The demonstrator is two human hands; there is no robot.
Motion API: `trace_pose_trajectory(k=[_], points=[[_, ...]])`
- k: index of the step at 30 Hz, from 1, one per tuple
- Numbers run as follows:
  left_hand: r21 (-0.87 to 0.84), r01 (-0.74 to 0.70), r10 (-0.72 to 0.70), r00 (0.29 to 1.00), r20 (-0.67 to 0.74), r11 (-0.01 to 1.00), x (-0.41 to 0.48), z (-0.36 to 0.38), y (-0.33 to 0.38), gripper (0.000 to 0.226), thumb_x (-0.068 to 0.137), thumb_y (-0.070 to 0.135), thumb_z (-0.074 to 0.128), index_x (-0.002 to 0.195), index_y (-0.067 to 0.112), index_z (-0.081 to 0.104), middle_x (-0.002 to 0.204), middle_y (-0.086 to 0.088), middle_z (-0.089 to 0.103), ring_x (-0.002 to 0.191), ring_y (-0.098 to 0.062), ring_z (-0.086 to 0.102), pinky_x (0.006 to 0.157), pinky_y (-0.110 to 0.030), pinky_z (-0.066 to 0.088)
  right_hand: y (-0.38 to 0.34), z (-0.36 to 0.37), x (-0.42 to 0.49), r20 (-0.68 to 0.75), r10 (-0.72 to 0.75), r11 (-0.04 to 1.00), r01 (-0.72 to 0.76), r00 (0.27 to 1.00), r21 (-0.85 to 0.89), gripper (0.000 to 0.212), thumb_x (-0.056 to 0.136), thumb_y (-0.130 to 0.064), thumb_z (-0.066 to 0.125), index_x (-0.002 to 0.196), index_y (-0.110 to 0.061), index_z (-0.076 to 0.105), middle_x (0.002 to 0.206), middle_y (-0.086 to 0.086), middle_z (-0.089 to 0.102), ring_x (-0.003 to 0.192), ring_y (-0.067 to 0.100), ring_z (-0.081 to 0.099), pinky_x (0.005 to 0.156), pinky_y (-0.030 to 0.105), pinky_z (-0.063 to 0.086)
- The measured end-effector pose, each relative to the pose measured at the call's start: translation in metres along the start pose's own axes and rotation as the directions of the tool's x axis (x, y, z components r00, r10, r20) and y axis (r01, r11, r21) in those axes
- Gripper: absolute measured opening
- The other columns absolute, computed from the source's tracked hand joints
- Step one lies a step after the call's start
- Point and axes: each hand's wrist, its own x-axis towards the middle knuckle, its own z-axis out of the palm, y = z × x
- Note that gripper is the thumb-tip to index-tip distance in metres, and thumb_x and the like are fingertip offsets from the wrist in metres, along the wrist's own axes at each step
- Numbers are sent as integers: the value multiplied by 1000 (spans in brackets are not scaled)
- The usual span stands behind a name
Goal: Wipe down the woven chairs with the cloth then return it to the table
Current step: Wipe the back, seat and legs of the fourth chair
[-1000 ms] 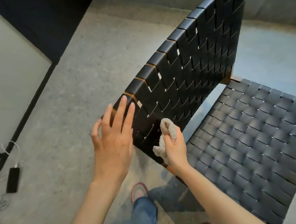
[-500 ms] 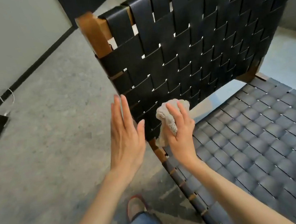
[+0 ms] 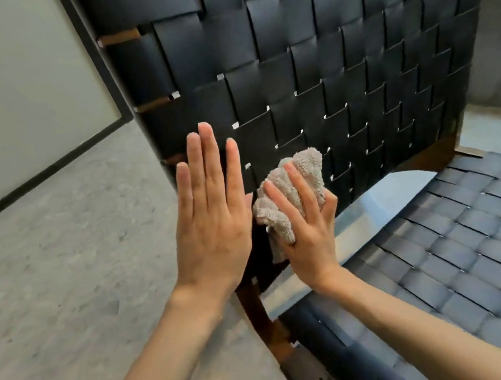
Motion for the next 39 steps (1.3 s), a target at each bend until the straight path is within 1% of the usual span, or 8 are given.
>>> trace_pose_trajectory(k=[5, 14, 20, 23, 25, 31, 35, 39], points=[[161, -120, 113, 992, 52, 980, -1, 3, 34, 65, 95, 39, 7, 151, 11, -9, 151, -29, -21, 142, -40, -14, 116, -49, -6, 59, 4, 0, -113, 61, 998, -63, 992, -7, 55, 90, -14, 65, 139, -22, 40, 148, 13, 38, 129, 29, 37, 105, 25, 20], [101, -309, 308, 951, 28, 946, 44, 31, 85, 64, 99, 45, 19, 149, 26, -16, 149, -17, -36, 140, -30, -30, 111, -50, -20, 188, -3, 6, -210, 152, 985, -166, 966, -50, 67, 81, 7, 69, 138, -20, 48, 149, 11, 37, 126, 35, 36, 105, 18, 16], [96, -384, 390, 920, -45, 918, 69, 47, 106, 57, 97, 44, 25, 151, 32, 12, 160, -10, -3, 147, -29, -2, 116, -54, -6, 280, -22, 29, -220, 540, 841, -527, 812, 120, 62, 92, -4, 56, 148, -14, 31, 151, 11, 31, 117, 42, 33, 103, 22, 24], [131, -393, 403, 912, -69, 910, 75, 55, 111, 53, 98, 42, 30, 149, 31, 23, 159, -11, 9, 146, -31, 8, 116, -57, 1, 294, -22, 34, -248, 596, 803, -568, 763, 183, 62, 92, -1, 50, 149, -13, 29, 150, 14, 31, 117, 40, 32, 94, 7, 19], [164, -398, 414, 906, -82, 903, 76, 60, 110, 51, 100, 42, 28, 150, 30, 23, 159, -11, 10, 146, -33, 9, 115, -58, 3, 283, -17, 34, -264, 631, 776, -582, 730, 245, 61, 93, -5, 50, 147, -21, 31, 148, 15, 32, 116, 37, 32, 97, 13, 20], [187, -384, 405, 909, -93, 904, 75, 65, 110, 52, 100, 40, 25, 150, 27, 23, 158, -13, 11, 145, -34, 10, 116, -57, 6, 224, 0, 34, -421, 256, 967, -225, 870, 122, 38, 91, -16, 53, 128, -7, 56, 131, 15, 57, 111, 31, 51, 92, 18, 28], [207, -391, 416, 905, -93, 897, 76, 68, 111, 52, 100, 39, 24, 151, 27, 19, 158, -15, 10, 145, -36, 8, 116, -55, 6, 227, 1, 40, -347, -10, 999, 22, 938, 32, 35, 94, -20, 53, 127, -13, 58, 134, 16, 55, 125, 24, 47, 99, 21, 25], [196, -402, 425, 900, -94, 894, 77, 69, 111, 52, 101, 39, 24, 151, 27, 19, 158, -15, 10, 145, -36, 8, 117, -55, 7, 257, -13, 41, -331, 439, 898, -398, 835, 185, 50, 94, -26, 51, 142, -19, 39, 148, 10, 38, 105, 24, 32, 88, -2, 15]])
